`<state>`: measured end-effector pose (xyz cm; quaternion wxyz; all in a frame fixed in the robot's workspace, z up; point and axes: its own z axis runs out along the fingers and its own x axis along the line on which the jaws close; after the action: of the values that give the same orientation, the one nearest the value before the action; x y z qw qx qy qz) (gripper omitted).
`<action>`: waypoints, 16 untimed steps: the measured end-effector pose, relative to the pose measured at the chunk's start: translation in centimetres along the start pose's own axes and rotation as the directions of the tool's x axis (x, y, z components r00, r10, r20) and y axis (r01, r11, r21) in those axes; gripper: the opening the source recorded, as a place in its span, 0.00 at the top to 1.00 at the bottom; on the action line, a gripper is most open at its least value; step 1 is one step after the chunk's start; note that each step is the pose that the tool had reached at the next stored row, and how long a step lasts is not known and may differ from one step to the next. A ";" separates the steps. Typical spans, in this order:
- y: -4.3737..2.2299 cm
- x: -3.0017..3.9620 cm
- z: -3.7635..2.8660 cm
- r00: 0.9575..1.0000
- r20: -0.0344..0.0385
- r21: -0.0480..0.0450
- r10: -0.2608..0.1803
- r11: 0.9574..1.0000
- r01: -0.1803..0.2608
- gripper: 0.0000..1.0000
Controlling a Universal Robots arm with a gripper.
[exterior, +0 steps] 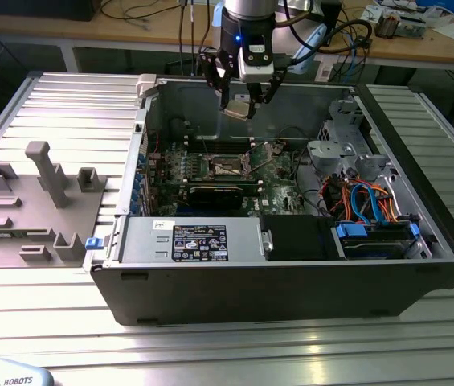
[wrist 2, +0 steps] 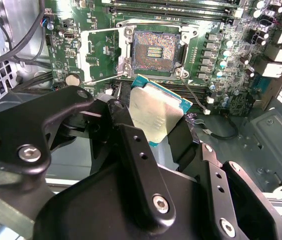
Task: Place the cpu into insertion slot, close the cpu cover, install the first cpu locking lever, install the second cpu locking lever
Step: 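Place the cpu into insertion slot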
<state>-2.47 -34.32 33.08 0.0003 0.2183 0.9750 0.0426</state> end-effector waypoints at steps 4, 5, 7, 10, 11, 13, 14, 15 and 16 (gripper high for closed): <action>0.00 0.00 0.01 1.000 0.000 0.000 0.002 1.000 -0.002 0.46; 0.00 0.00 0.01 1.000 0.000 0.000 0.003 1.000 -0.003 0.46; 0.00 0.00 0.02 1.000 0.000 0.000 0.004 1.000 -0.004 0.46; 0.00 0.00 0.03 1.000 0.000 0.000 0.005 1.000 -0.005 0.46; 0.00 0.00 0.04 1.000 0.000 0.000 0.006 1.000 -0.006 0.46; 0.00 0.00 0.05 1.000 0.001 0.000 0.007 1.000 -0.007 0.46; -0.01 0.00 0.05 1.000 0.001 0.000 0.007 1.000 -0.007 0.46; -0.01 0.00 0.06 1.000 0.001 0.000 0.008 1.000 -0.008 0.46; -0.01 0.00 0.06 1.000 0.001 0.000 0.008 1.000 -0.008 0.46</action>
<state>-2.47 -34.32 33.02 0.0005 0.2224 0.9740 0.0426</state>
